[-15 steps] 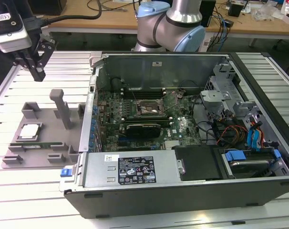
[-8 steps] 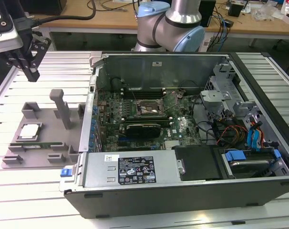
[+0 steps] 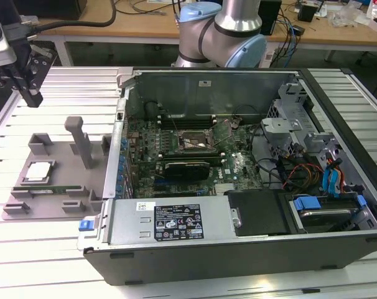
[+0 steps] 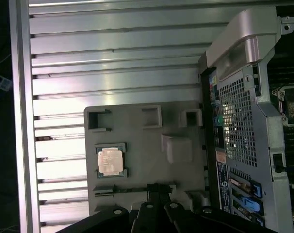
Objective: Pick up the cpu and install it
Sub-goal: 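Reach for the cpu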
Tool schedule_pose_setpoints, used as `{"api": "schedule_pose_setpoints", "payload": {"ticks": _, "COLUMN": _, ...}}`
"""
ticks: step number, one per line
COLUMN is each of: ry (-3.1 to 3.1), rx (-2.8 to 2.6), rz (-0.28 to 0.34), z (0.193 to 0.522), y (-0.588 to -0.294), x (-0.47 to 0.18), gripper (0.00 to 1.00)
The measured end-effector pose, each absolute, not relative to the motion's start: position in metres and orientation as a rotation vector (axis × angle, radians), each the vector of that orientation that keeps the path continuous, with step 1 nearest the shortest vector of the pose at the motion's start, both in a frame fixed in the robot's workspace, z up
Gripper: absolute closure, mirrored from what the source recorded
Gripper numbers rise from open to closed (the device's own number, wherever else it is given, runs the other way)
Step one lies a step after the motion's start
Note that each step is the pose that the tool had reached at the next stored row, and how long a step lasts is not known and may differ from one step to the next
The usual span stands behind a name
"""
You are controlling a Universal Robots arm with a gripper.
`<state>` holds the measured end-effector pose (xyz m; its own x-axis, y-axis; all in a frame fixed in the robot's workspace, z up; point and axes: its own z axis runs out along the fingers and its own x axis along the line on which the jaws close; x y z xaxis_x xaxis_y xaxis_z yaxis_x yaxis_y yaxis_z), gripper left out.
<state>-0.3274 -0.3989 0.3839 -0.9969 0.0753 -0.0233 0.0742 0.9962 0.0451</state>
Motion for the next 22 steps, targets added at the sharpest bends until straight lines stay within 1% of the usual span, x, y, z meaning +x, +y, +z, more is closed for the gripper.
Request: {"api": "schedule_pose_setpoints", "payload": {"ticks": 22, "ry": 3.114, "rx": 0.117, "rz": 0.069, "z": 0.382, "y": -0.399, "x": -0.362, "gripper": 0.89}}
